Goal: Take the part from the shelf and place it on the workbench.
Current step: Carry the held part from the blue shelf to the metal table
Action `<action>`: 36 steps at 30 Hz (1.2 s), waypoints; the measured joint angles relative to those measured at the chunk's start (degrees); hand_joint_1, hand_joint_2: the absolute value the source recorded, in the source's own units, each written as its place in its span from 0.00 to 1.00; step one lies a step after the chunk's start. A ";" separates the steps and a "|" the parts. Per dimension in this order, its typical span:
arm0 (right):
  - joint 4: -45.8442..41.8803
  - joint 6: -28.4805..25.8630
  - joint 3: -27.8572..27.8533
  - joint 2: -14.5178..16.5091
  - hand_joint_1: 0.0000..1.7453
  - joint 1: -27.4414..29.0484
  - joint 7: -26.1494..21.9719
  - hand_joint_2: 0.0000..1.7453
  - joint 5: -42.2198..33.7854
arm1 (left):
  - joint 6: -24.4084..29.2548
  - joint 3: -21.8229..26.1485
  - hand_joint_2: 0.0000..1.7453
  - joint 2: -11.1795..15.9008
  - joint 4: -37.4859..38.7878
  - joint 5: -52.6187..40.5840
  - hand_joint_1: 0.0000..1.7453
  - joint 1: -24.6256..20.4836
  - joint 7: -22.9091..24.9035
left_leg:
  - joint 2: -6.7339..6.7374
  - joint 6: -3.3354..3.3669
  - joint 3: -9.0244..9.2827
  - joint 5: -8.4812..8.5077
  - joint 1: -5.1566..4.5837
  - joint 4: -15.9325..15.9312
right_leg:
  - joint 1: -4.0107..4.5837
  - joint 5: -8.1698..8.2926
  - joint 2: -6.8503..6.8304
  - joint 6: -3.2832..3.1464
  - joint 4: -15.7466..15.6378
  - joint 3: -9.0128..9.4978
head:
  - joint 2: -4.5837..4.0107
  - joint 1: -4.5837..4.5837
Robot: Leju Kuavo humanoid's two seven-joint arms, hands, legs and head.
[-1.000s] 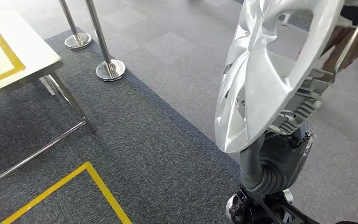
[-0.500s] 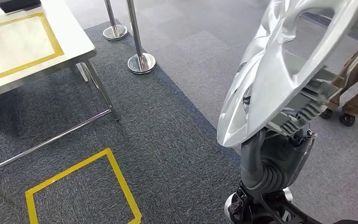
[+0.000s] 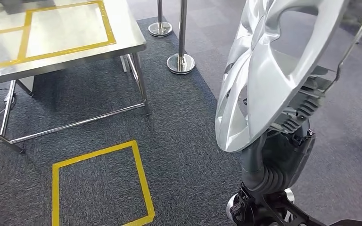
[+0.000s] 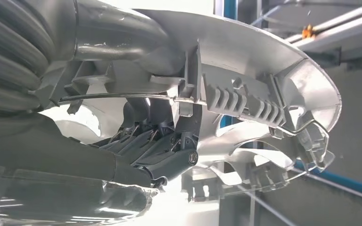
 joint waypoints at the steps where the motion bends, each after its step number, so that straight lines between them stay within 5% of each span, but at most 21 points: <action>1: 0.04 0.03 0.01 0.00 1.00 -0.04 0.01 1.00 0.03 | 0.04 0.00 1.00 -0.08 0.00 0.04 0.00 -0.02 0.00 | -0.84 -0.23 -0.11 -0.02 -0.04 0.10 | -0.10 1.32 1.24 -0.16 -3.41 1.42 | 0.01 -0.04; 3: 0.15 0.07 -0.02 0.01 1.00 -0.11 0.01 1.00 0.04 | 0.12 0.00 1.00 -0.17 0.00 0.08 0.00 0.01 0.00 | -2.10 -0.98 -0.55 0.04 0.04 0.21 | -0.04 1.81 2.55 -0.44 -6.04 2.45 | 0.01 -0.10; 5: 0.26 0.19 -0.03 0.09 1.00 -0.23 0.02 1.00 0.05 | 0.20 0.00 1.00 -0.18 0.00 0.09 0.00 0.21 0.00 | -2.57 -1.80 -1.10 0.16 0.31 0.19 | 0.11 2.02 1.31 -0.95 -6.23 2.59 | 0.00 -0.11; 7: 0.33 0.34 -0.03 0.29 1.00 -0.37 0.02 1.00 0.04 | 0.26 0.00 1.00 -0.16 0.00 0.10 0.00 0.31 0.00 | 0.37 -2.33 -2.28 -0.99 0.11 1.92 | 0.04 2.22 -0.19 -1.63 -6.51 2.81 | -0.01 -0.31; 9: 0.43 0.42 -0.08 0.43 1.00 -0.36 0.01 1.00 0.03 | 0.27 0.00 1.00 -0.15 0.00 0.10 0.00 0.22 0.00 | 4.22 -2.58 -5.57 -4.46 -0.10 8.43 | 0.11 2.14 -1.91 -2.07 -6.60 2.86 | -0.01 -0.48; 11: 0.54 0.43 -0.15 0.44 1.00 -0.31 0.01 1.00 0.03 | 0.27 0.00 1.00 -0.15 0.00 0.11 0.00 0.20 0.00 | 5.30 -2.74 -9.34 -7.16 0.01 15.84 | 0.22 2.00 -3.77 -2.22 -6.59 2.83 | -0.01 -0.48; 12: 0.58 0.43 -0.17 0.44 1.00 -0.32 0.01 1.00 0.03 | 0.27 0.00 1.00 -0.15 0.00 0.12 0.00 0.26 0.00 | 5.48 -2.77 -9.90 -7.00 0.04 16.93 | 0.23 1.92 -4.61 -2.22 -6.58 2.85 | 0.00 -0.49; 14: 0.63 0.45 -0.19 0.46 1.00 -0.34 0.01 1.00 0.01 | 0.27 0.00 1.00 -0.13 0.00 0.12 0.00 0.34 0.00 | 6.45 -2.69 -7.09 -3.98 0.03 11.79 | 0.22 1.70 -6.09 -2.05 -6.58 3.09 | 0.01 -0.49; 16: 0.66 0.53 -0.20 0.56 1.00 -0.36 0.02 1.00 -0.07 | 0.25 0.00 1.00 -0.06 0.00 0.13 0.00 0.24 -0.01 | 9.27 -2.16 -2.41 -1.17 -0.28 3.57 | 0.44 1.31 -7.25 -1.63 -6.57 3.52 | 0.00 -0.45; 18: 0.76 0.67 -0.22 0.66 1.00 -0.38 0.02 1.00 -0.14 | 0.23 0.00 1.00 0.02 0.00 0.15 0.00 0.09 -0.03 | 10.58 -1.51 -0.49 -0.52 -0.66 0.30 | 0.71 0.96 -8.28 -1.09 -6.58 3.91 | 0.01 -0.40; 20: 0.90 0.83 -0.21 0.71 1.00 -0.36 0.02 1.00 -0.11 | 0.22 0.01 1.00 0.13 0.00 0.20 0.00 0.08 -0.06 | 9.08 -0.99 -0.53 -0.37 -0.64 0.31 | 0.71 0.66 -9.29 -0.52 -6.74 4.32 | 0.01 -0.41; 22: 0.95 0.91 -0.16 0.72 1.00 -0.19 0.01 1.00 -0.03 | 0.17 0.03 1.00 0.20 0.00 0.35 0.00 0.14 -0.08 | 7.51 -0.40 -0.37 -0.09 -0.23 0.05 | 0.50 -0.69 -7.37 0.16 -5.25 4.08 | 0.00 -0.29; 24: 0.93 0.91 -0.13 0.60 1.00 0.26 -0.01 1.00 -0.05 | 0.13 0.04 1.00 0.22 0.00 0.64 0.00 0.12 -0.16 | 5.91 0.03 -0.33 0.09 0.07 -0.05 | 0.30 -3.99 -3.83 0.65 0.87 1.43 | 0.00 -0.08; 26: 0.94 0.79 -0.10 0.36 1.00 0.74 -0.01 1.00 -0.14 | 0.18 0.14 1.00 0.26 0.00 0.99 0.00 0.13 -0.33 | 4.20 0.17 -0.41 0.11 0.09 -0.01 | 0.25 -6.71 -2.55 0.81 8.39 -2.39 | 0.01 0.00; 27: 0.95 0.66 -0.07 0.24 1.00 0.90 -0.01 1.00 -0.15 | 0.21 0.24 1.00 0.27 0.00 1.11 0.00 0.17 -0.47 | 3.27 0.17 -0.40 0.10 0.10 0.02 | 0.23 -6.58 -2.43 0.78 9.89 -3.40 | 0.01 0.01; 29: 0.93 0.26 0.03 0.09 1.00 1.05 -0.01 1.00 -0.03 | 0.26 0.47 1.00 0.29 0.00 1.16 0.00 0.22 -0.77 | 1.35 0.09 -0.25 0.06 0.18 0.13 | 0.08 -3.07 -1.91 0.53 5.75 -2.13 | 0.00 0.01; 31: 0.91 -0.04 0.17 0.00 1.00 1.14 0.00 1.00 0.08 | 0.26 0.60 1.00 0.29 0.00 1.09 0.00 0.21 -0.98 | -0.40 -0.29 -0.32 -0.05 0.25 0.37 | -0.24 0.74 0.49 0.33 -2.31 1.08 | 0.00 0.00; 33: 0.89 -0.14 0.34 -0.12 1.00 1.25 0.01 1.00 0.10 | 0.25 0.63 1.00 0.32 0.00 1.02 0.00 0.24 -1.08 | -1.67 -1.03 -0.76 0.01 0.33 0.48 | -0.30 1.71 2.32 0.09 -5.84 2.41 | 0.01 -0.05; 35: 0.88 -0.16 0.53 -0.19 1.00 1.29 0.01 1.00 0.11 | 0.25 0.63 1.00 0.35 0.00 0.99 0.00 0.42 -1.10 | -2.72 -1.88 -1.15 0.28 0.54 0.22 | -0.07 1.76 1.64 -0.47 -5.95 2.53 | 0.01 -0.09; 36: 0.87 -0.17 0.62 -0.18 1.00 1.26 0.01 1.00 0.11 | 0.22 0.63 1.00 0.37 0.00 0.98 0.00 0.53 -1.10 | -2.19 -2.20 -1.37 0.21 0.55 0.32 | -0.07 1.89 0.99 -0.81 -6.08 2.67 | 0.01 -0.10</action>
